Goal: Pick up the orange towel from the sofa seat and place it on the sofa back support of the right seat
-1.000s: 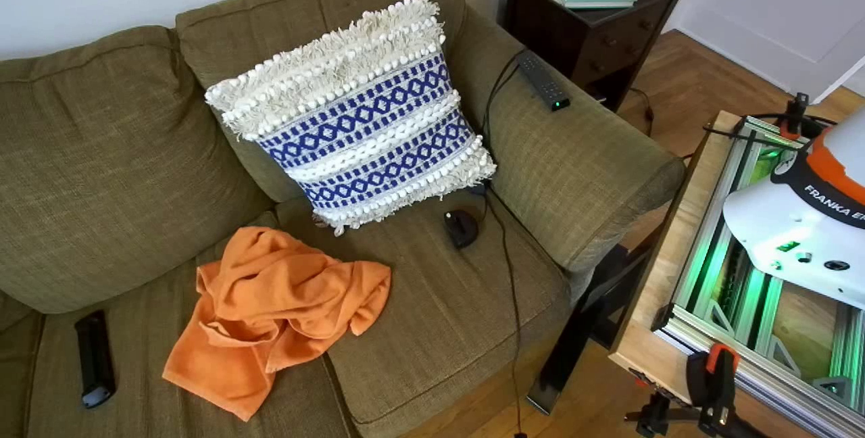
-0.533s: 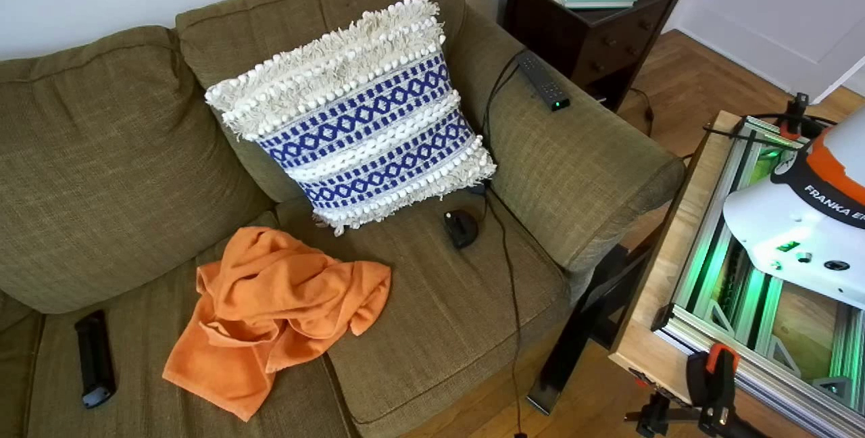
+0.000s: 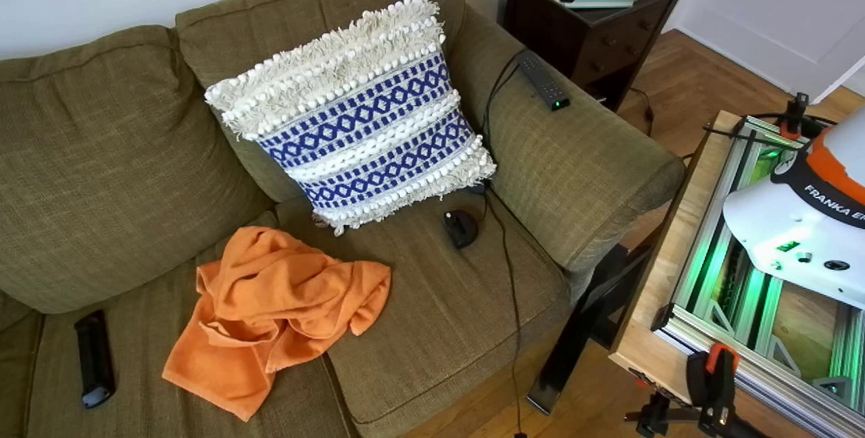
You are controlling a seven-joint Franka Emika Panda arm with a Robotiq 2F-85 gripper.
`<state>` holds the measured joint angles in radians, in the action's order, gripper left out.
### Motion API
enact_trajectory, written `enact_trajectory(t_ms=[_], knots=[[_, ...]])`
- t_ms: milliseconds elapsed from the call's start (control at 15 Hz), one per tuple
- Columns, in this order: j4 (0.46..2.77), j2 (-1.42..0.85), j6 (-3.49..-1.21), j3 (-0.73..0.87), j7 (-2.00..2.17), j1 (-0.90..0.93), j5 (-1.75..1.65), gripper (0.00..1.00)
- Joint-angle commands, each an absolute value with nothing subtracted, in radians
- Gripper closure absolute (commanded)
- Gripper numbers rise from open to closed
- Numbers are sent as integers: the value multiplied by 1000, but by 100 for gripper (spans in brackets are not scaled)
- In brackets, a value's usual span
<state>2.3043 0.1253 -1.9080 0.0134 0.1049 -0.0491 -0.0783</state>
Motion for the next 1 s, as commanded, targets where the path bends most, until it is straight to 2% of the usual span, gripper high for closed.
enact_trajectory(t_ms=[0, 333, 867, 933], knots=[[2273, 45, -1940, -27, 168, 3, 6, 0], [2252, -55, -2035, -72, 225, 60, 170, 0], [2250, -219, -2452, -164, 76, 140, 275, 0], [2270, -167, -2399, -146, 145, 131, 252, 0]])
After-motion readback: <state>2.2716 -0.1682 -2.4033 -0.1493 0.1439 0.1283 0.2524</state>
